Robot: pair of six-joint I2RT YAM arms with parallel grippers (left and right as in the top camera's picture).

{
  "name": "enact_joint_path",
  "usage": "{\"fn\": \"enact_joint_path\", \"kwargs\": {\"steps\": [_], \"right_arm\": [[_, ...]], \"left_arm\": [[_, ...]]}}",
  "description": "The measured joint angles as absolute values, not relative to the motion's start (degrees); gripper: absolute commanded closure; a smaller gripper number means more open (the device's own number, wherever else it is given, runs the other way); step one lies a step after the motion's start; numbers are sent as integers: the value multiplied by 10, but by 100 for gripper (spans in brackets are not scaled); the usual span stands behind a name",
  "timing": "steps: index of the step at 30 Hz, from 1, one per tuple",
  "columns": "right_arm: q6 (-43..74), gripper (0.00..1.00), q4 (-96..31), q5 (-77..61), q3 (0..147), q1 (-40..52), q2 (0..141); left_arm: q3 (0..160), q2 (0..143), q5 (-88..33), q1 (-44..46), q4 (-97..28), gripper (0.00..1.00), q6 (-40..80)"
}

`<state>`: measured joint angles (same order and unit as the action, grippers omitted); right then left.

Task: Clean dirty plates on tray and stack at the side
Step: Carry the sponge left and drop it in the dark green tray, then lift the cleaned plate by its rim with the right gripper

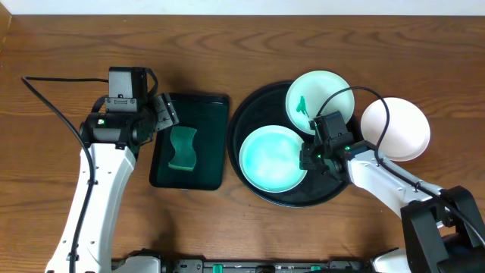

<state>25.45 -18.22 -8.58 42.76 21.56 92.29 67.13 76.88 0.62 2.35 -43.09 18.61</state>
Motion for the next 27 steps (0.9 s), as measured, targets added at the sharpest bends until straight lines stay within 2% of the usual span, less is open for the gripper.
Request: {"fn": "enact_joint_path", "kwargs": {"steps": [4,15,27], "right_arm": [[255,99,-209,-98,437,215,923],[264,99,-398,-117,575,211,924],[266,99,-487,-118,685,211,924]], "left_arm": [[671,769,6,23,-431,21,186],[671,769,6,23,-431,21,186],[671,769,6,23,-431,20,186]]}}
